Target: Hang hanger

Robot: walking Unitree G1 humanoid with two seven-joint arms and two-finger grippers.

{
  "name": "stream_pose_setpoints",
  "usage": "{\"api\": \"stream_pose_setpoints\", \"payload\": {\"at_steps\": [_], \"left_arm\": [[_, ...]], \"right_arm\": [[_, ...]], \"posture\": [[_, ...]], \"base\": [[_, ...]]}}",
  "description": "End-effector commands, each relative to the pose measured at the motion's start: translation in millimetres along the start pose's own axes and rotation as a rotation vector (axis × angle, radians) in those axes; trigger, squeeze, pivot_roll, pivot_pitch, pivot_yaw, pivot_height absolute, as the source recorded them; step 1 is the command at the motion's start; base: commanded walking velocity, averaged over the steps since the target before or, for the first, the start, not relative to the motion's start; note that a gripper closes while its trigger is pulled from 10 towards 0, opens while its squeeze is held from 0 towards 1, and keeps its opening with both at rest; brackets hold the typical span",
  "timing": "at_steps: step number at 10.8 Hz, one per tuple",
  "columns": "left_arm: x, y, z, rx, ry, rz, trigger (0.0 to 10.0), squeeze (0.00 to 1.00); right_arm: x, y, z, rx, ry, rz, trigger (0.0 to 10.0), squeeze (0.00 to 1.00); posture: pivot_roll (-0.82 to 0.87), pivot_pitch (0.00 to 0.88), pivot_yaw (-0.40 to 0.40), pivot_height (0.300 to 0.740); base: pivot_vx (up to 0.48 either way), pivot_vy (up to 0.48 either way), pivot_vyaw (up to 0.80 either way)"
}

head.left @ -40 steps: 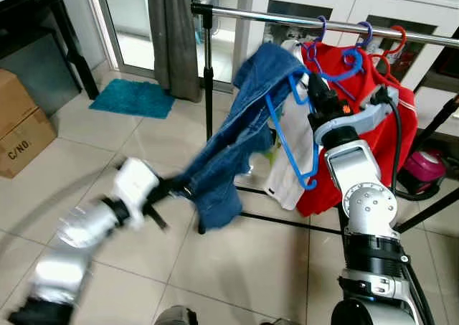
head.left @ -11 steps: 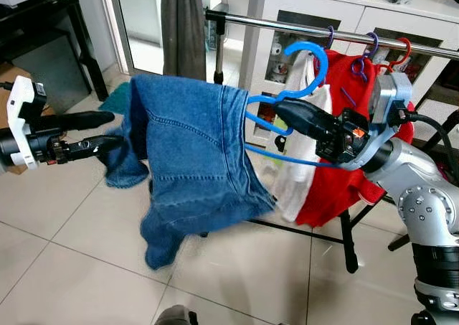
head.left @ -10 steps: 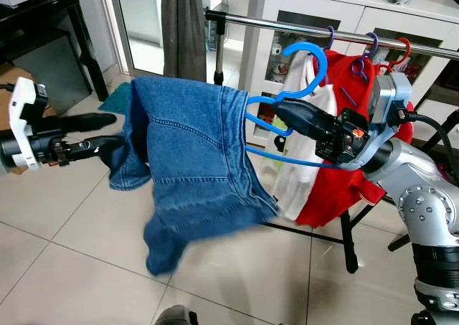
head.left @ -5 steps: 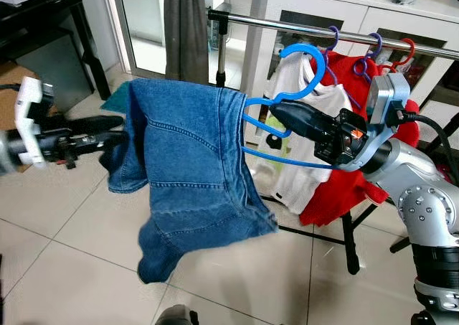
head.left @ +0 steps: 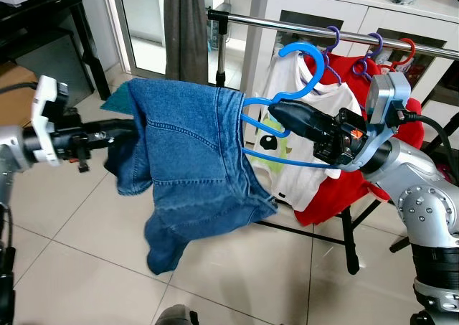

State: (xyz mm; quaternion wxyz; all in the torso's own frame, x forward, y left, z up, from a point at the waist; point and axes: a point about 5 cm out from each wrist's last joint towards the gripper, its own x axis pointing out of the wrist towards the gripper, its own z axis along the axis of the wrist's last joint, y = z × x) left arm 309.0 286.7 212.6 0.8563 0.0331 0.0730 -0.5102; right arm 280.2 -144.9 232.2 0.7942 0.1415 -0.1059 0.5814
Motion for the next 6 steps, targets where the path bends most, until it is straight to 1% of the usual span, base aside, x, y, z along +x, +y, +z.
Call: {"api": "stream_pose_setpoints", "payload": {"at_steps": [1, 4, 6], "left_arm": [[5.4, 1.1, 3.4, 0.015, 0.018, -0.011, 0.0, 0.00], [10.7, 0.8, 2.6, 0.017, -0.019, 0.003, 0.0, 0.00], [8.9, 2.0, 2.0, 0.022, -0.036, 0.029, 0.0, 0.00]], "right_arm": [[2.7, 4.0, 8.0, -0.025, -0.030, 0.039, 10.0, 0.00], [4.0, 4.3, 5.8, -0.020, -0.027, 0.037, 10.0, 0.00], [5.5, 4.2, 5.6, -0.018, -0.028, 0.039, 10.0, 0.00]], "posture": [[0.02, 0.000, -0.014, 0.740], [0.02, 0.000, -0.019, 0.740], [0.02, 0.000, -0.020, 0.740]], "base": [[0.000, 0.000, 0.00], [0.000, 0.000, 0.00], [0.000, 0.000, 0.00]]}}
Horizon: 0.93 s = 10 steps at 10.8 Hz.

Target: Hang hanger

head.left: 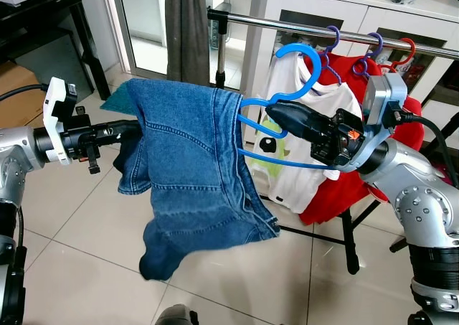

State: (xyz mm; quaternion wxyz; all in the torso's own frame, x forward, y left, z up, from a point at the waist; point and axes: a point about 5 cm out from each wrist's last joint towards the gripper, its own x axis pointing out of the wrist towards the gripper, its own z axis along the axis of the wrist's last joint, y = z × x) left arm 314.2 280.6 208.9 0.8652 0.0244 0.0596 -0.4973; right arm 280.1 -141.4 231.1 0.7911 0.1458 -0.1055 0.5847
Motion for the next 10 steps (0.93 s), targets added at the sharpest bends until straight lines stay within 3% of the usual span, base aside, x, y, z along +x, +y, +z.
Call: {"api": "stream_pose_setpoints", "payload": {"at_steps": [1, 4, 7, 9, 10], "left_arm": [[0.4, 0.9, 4, 0.025, -0.016, 0.011, 0.0, 0.00], [-11.0, 5.4, 4, 0.039, -0.076, 0.126, 0.0, 0.00], [-49.1, 8.8, 4, 0.047, -0.125, 0.293, 0.0, 0.00], [-53.3, 7.2, 8, 0.095, -0.134, 0.330, 0.0, 0.00], [-46.4, 3.8, 13, 0.130, -0.138, 0.312, 10.0, 0.00]], "right_arm": [[3.2, 3.2, 8, -0.028, -0.024, 0.031, 10.0, 0.00], [0.3, 3.0, 6, -0.034, -0.024, 0.003, 10.0, 0.00], [-2.6, 2.4, 2, -0.029, -0.015, -0.020, 10.0, 0.00], [-0.1, 2.0, 1, -0.023, -0.011, -0.006, 10.0, 0.00], [1.0, 2.0, 1, -0.020, -0.010, 0.000, 10.0, 0.00]], "posture": [[0.02, 0.000, -0.018, 0.740], [0.01, 0.000, -0.005, 0.740], [0.02, 0.000, -0.014, 0.740], [0.03, 0.000, -0.025, 0.740], [0.03, 0.000, -0.025, 0.740]], "base": [[0.000, 0.000, 0.00], [0.000, 0.000, 0.00], [0.000, 0.000, 0.00], [0.000, 0.000, 0.00], [0.000, 0.000, 0.00]]}}
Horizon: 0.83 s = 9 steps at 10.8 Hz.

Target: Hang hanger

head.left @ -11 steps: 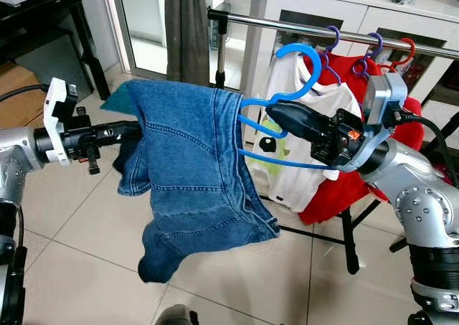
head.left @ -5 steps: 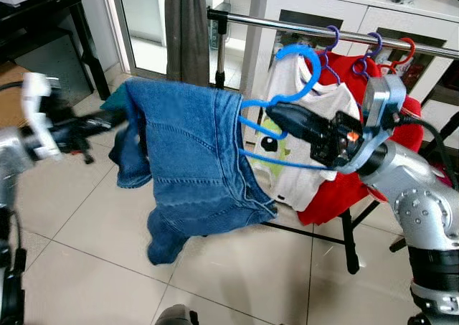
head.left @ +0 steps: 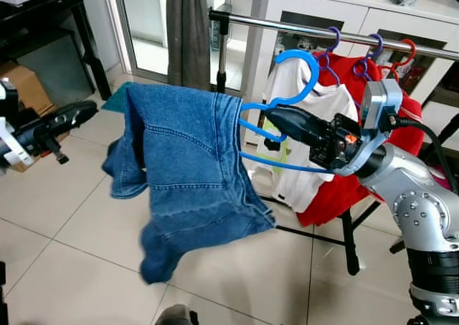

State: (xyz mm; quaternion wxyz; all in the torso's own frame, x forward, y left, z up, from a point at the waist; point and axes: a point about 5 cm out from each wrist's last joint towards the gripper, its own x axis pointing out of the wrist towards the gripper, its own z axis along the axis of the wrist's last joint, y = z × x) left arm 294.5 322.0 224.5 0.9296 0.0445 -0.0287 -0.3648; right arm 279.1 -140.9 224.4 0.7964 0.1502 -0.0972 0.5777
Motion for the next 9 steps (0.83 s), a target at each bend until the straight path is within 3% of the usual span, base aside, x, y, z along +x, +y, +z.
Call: {"api": "stream_pose_setpoints", "payload": {"at_steps": [1, 2, 4, 6, 8, 9], "left_arm": [[8.9, -6.8, 6, 0.013, -0.021, -0.063, 10.0, 0.91], [16.4, -10.2, 8, 0.008, -0.044, -0.107, 10.0, 1.00], [20.7, -11.0, 18, -0.006, -0.088, -0.130, 10.0, 1.00], [25.6, -12.4, 30, -0.085, -0.166, -0.172, 10.0, 1.00], [31.7, -20.9, 25, -0.156, -0.105, -0.279, 10.0, 1.00], [37.4, -24.3, 19, -0.120, -0.020, -0.295, 10.0, 1.00]], "right_arm": [[4.2, 2.0, 7, -0.033, -0.015, 0.027, 10.0, 0.00], [5.8, 2.7, 7, -0.033, -0.013, 0.036, 10.0, 0.00], [3.9, 3.5, 7, -0.033, -0.010, 0.040, 10.0, 0.00], [4.1, 5.2, 7, -0.029, -0.010, 0.044, 10.0, 0.00], [5.1, 5.3, 7, -0.026, -0.012, 0.055, 10.0, 0.00], [6.4, 6.3, 7, -0.024, -0.013, 0.064, 10.0, 0.00]], "posture": [[0.03, 0.000, -0.026, 0.740], [0.03, 0.000, -0.021, 0.740], [0.02, 0.000, -0.017, 0.740], [0.03, 0.000, -0.015, 0.740], [0.03, 0.000, -0.013, 0.740], [0.02, 0.000, -0.011, 0.740]], "base": [[0.000, 0.000, 0.00], [0.000, 0.000, 0.00], [0.000, 0.000, 0.00], [0.000, 0.000, 0.00], [0.000, 0.000, 0.00], [0.000, 0.000, 0.00]]}}
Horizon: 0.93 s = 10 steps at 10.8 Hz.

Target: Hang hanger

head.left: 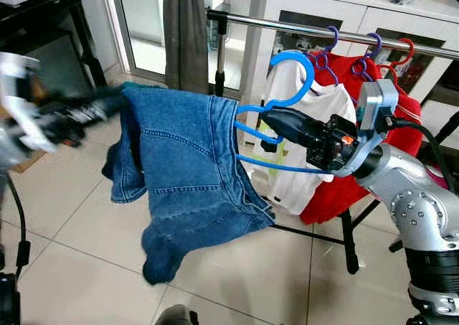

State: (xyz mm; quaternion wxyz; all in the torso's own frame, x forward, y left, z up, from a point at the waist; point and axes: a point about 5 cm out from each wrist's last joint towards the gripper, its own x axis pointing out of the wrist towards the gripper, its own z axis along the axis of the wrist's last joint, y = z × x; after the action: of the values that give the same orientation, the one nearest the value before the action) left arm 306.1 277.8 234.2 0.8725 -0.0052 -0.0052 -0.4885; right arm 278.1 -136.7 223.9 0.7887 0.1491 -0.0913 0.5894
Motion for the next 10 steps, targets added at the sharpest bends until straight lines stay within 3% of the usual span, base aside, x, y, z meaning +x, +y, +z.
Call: {"api": "stream_pose_setpoints", "payload": {"at_steps": [1, 2, 3, 4, 6, 10], "left_arm": [[5.0, 4.2, 1, 0.054, 0.048, 0.023, 10.0, 0.27], [6.3, 10.7, -1, 0.080, 0.062, 0.074, 10.0, 0.00], [6.5, 15.2, -4, 0.082, 0.084, 0.088, 8.7, 0.00], [8.4, 14.7, -6, 0.061, 0.085, 0.063, 0.0, 0.00], [14.4, 13.4, -13, 0.025, 0.103, 0.009, 0.0, 0.00], [11.1, 18.2, -10, 0.024, 0.043, 0.043, 0.0, 0.00]], "right_arm": [[3.1, 7.0, 8, -0.022, -0.021, 0.059, 10.0, 0.00], [3.1, 8.0, 8, -0.020, -0.018, 0.063, 10.0, 0.00], [3.1, 8.7, 7, -0.020, -0.017, 0.066, 10.0, 0.00], [3.5, 9.0, 7, -0.020, -0.017, 0.068, 10.0, 0.00], [3.7, 9.5, 7, -0.021, -0.017, 0.069, 10.0, 0.00], [3.9, 9.9, 7, -0.023, -0.019, 0.066, 10.0, 0.00]], "posture": [[0.02, 0.000, -0.008, 0.740], [0.02, 0.000, -0.008, 0.740], [0.02, 0.000, -0.006, 0.740], [0.02, 0.000, -0.005, 0.740], [0.02, 0.000, -0.005, 0.740], [0.02, 0.000, -0.004, 0.740]], "base": [[0.000, 0.000, 0.00], [0.000, 0.000, 0.00], [0.000, 0.000, 0.00], [0.000, 0.000, 0.00], [0.000, 0.000, 0.00], [0.000, 0.000, 0.00]]}}
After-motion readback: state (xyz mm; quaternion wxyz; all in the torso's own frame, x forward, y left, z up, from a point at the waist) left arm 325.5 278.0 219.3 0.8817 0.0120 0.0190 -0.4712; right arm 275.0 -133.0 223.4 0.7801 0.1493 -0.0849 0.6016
